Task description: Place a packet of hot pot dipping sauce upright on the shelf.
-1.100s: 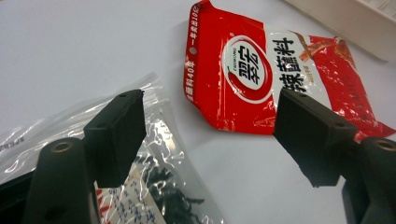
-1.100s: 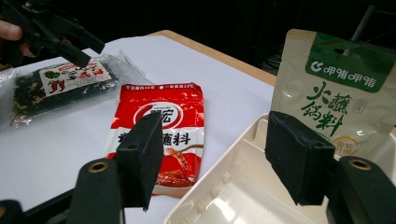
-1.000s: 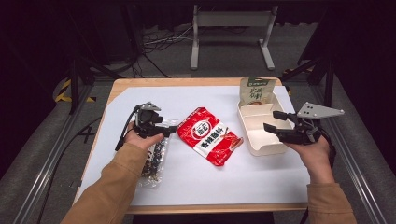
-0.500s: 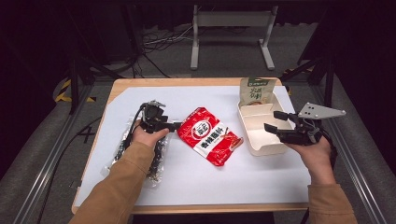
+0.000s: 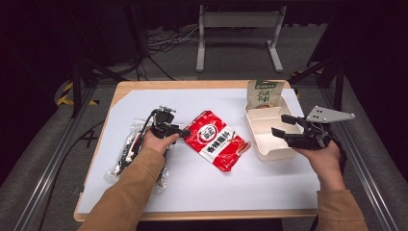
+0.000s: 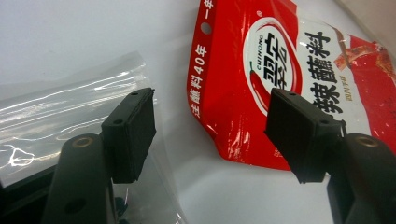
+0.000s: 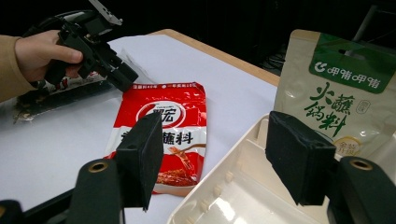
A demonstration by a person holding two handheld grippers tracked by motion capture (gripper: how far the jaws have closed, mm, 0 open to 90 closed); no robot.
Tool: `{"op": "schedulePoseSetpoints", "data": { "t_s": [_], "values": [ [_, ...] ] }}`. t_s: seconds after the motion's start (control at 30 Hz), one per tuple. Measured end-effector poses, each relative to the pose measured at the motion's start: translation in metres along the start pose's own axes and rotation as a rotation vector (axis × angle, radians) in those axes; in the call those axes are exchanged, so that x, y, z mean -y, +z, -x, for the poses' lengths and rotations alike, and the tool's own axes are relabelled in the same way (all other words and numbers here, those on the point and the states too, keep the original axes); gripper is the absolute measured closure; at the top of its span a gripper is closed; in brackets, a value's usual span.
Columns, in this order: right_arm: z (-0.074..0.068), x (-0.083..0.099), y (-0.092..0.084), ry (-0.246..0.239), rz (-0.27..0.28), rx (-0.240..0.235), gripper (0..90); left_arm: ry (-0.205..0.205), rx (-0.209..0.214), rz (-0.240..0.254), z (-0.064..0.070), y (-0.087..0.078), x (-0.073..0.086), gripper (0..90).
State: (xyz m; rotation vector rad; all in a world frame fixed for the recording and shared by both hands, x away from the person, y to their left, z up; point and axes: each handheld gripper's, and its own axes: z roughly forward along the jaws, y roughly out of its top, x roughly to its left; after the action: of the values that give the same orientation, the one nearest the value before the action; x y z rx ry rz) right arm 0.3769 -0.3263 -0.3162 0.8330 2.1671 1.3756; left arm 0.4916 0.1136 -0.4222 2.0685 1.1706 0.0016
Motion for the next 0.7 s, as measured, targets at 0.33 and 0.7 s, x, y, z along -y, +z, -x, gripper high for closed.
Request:
{"op": "schedulePoseSetpoints", "data": {
  "t_s": [0.33,0.7],
  "values": [
    [0.001,0.001,0.002,0.003,-0.003,-0.002,36.3,-0.026,0.077,-0.027,-0.001,0.010,0.001,37.9],
    [0.000,0.001,0.002,0.005,-0.004,-0.005,35.7,-0.031,0.163,-0.018,0.004,0.009,0.001,43.6]
  ]
}}
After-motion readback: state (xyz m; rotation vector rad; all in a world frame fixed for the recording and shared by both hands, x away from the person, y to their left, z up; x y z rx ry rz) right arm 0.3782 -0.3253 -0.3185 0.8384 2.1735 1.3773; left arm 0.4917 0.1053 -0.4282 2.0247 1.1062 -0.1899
